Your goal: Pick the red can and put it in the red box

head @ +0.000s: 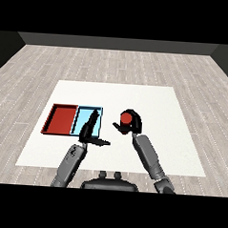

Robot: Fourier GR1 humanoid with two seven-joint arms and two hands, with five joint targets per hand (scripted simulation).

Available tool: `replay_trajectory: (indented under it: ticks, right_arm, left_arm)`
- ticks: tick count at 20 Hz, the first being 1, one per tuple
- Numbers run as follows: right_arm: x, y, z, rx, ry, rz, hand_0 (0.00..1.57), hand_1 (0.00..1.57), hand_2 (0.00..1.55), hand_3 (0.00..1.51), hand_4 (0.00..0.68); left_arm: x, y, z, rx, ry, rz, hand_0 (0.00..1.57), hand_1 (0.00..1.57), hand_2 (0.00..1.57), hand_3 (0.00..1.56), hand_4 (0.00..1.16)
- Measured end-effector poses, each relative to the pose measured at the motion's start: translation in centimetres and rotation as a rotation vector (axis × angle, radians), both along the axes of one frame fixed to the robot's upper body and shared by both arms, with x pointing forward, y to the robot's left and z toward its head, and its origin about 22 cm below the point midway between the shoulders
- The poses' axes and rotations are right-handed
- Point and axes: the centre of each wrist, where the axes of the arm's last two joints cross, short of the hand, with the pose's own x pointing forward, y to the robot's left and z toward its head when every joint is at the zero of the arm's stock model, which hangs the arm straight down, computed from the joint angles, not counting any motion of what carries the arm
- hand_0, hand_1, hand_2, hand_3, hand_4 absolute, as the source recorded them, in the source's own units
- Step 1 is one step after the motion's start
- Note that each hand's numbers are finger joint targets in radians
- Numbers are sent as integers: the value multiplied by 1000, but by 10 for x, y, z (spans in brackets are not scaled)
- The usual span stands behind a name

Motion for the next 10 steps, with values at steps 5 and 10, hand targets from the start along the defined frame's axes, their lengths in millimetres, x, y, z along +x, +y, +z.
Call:
replay_trajectory:
  ticks: [5, 10]
  right_arm:
    - [-12, 5, 3, -2, -25, 32, 1382, 1382, 1398, 1391, 629]
    - [-22, 23, 18, 11, -43, 63, 1392, 1392, 1409, 1400, 615]
  left_arm:
    - [-1, -25, 2, -1, 8, -33, 0, 0, 0, 0, 0]
    - [4, -40, 6, 12, 16, -60, 0, 0, 0, 0, 0]
